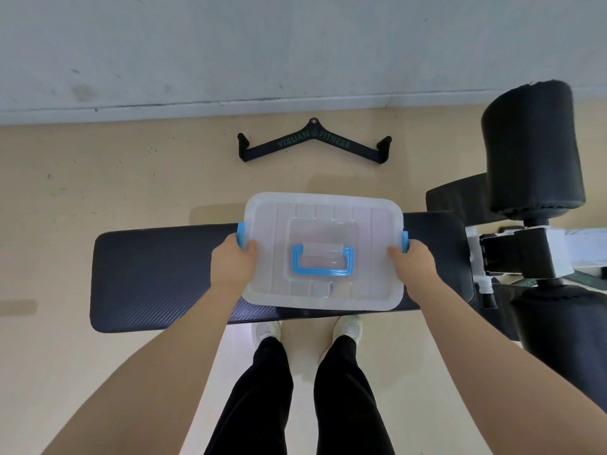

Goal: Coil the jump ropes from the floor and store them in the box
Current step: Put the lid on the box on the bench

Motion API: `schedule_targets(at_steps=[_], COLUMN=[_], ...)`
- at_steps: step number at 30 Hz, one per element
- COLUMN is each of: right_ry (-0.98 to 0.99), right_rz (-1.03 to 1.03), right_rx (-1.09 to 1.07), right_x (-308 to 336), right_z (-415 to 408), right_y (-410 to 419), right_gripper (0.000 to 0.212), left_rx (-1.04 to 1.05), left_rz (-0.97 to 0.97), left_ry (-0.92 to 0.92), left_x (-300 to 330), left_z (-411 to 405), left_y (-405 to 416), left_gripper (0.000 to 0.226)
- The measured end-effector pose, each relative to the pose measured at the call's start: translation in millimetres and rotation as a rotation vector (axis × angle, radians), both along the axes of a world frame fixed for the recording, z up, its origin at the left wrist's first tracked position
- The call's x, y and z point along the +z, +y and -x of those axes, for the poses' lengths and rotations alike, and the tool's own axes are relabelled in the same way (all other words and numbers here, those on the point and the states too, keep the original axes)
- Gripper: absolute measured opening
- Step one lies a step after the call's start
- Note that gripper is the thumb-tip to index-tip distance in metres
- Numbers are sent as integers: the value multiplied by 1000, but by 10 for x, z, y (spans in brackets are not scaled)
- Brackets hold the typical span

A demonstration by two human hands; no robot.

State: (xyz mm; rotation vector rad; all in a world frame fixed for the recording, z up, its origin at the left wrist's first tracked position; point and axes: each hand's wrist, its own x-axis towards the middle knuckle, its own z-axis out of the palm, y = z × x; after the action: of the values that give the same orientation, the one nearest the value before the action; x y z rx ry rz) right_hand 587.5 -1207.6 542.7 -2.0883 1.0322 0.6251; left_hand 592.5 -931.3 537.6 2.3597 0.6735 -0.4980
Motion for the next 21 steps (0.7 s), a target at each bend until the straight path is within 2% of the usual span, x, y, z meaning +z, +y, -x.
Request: schedule_targets(at_steps=[3,5,8,10,11,13,14,17,19,21], right_ry=[42,63,77,-46,-143,-282,-306,-213,-172,-122], right_rz=[153,202,244,373,428,407,351,244,328,389], right_rx=[147,146,153,353,474,701,802,1039,1138,1146], right_x=[43,96,175,173,175,194,202,202,172,181], right_z=[-16,-23,-17,67,119,215,249,355,410,443], right_y=[47,88,226,382,477,698,815,1107,1207,1249], right_gripper=[28,28,39,53,55,46,41,41,52,60], left_rx=[-113,-146,-142,-115,-91,-55,-49,-12,30,26], left_rz=[-161,-245,-254,-128,10,276,347,346,300,307], left_ry=[-3,28,84,110,112,75,57,22,63,164], left_x=[5,13,39,-14,-40,-35,13,130,189,217], left_z=[-20,-13,-16,19,65,211,275,464,614,810], left_y=[-37,-95,-160,-117,-75,4,28,96,180,347], left_gripper=[29,29,28,40,50,64,69,68,58,48])
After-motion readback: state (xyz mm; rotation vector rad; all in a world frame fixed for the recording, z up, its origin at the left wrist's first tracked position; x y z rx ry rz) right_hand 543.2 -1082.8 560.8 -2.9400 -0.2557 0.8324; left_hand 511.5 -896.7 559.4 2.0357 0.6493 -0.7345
